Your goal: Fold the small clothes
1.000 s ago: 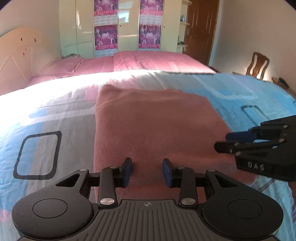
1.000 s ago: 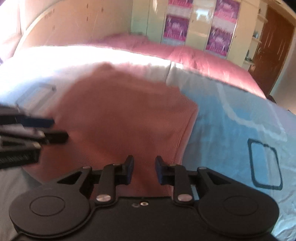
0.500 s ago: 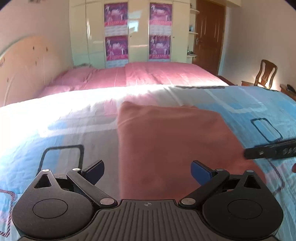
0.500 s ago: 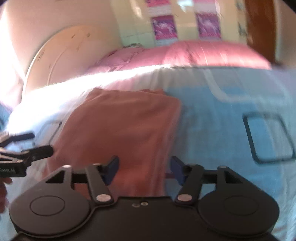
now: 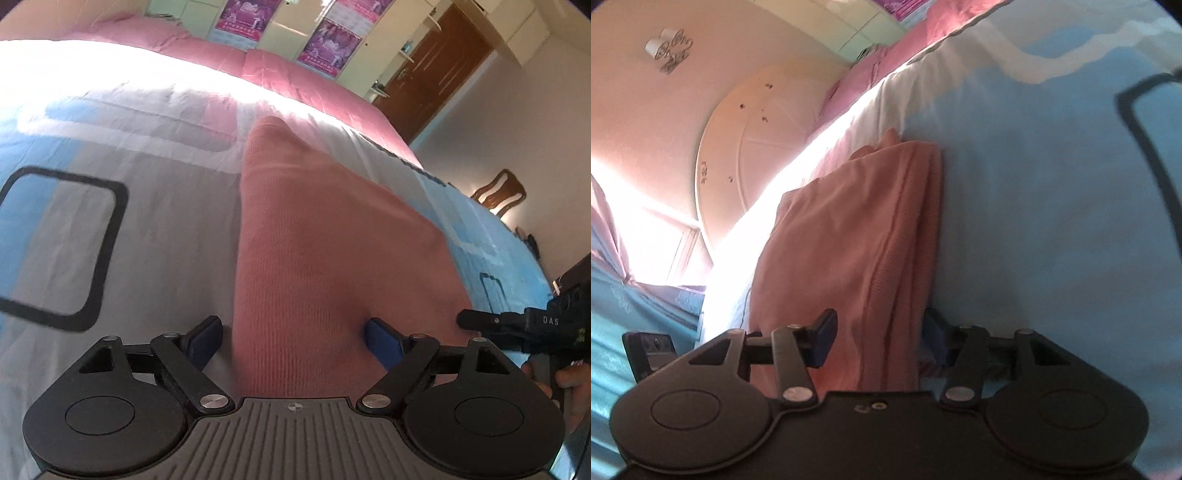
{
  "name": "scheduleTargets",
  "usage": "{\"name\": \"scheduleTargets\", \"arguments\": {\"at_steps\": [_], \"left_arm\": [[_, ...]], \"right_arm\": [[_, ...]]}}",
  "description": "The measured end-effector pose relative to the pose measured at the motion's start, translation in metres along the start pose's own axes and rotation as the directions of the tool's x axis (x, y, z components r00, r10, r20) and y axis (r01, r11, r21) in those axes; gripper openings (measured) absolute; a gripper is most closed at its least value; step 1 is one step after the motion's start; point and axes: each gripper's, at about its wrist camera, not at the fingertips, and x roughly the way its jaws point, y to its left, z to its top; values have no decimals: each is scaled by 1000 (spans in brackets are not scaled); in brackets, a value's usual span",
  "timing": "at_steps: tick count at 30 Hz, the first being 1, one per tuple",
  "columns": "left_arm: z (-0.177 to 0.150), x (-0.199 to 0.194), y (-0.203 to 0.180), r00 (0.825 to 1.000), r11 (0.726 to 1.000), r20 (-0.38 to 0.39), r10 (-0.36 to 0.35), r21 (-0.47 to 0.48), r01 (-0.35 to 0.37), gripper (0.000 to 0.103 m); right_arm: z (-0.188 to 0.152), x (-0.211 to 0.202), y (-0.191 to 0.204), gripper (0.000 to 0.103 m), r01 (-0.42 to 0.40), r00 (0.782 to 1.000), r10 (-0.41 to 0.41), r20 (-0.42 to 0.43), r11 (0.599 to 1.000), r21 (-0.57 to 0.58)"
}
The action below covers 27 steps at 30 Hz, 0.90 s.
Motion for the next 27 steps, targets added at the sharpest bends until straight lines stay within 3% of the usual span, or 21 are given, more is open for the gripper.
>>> {"name": "scheduleTargets", "arguments": {"at_steps": [2, 6, 7, 9, 12, 19, 21, 27], "left_arm": [[2, 5, -7, 1000, 1000, -2, 12, 16, -12, 81], [9, 8, -28, 995, 991, -18, 97, 92, -95, 69], [11, 7, -37, 992, 982, -11, 124, 142, -121, 65], [12, 3, -59, 984, 953, 13, 175, 248, -173, 46], [8, -4, -82, 970, 901, 63, 237, 361, -243, 38], [11, -40, -92, 967, 866, 157, 201, 433, -250, 35], [13, -58, -88, 963, 852, 187, 196, 454, -262, 35], [27, -105, -41, 949, 851, 229, 215, 432, -297, 35]], "right_arm": [[5, 5, 8, 45, 32, 999, -32, -10, 999, -38], [3, 16, 33, 25, 157, 987, -157, 12, 975, -157], [0, 17, 42, 24, 200, 980, -198, 26, 960, -197], [-9, 18, 62, 21, 283, 959, -276, 65, 917, -281], [-22, 19, 86, 19, 377, 926, -355, 129, 851, -366], [-34, 7, 131, 18, 466, 885, -407, 228, 777, -423], [-36, 7, 150, 18, 471, 882, -402, 244, 763, -443], [-48, 35, 211, 18, 466, 885, -374, 278, 721, -513]]}}
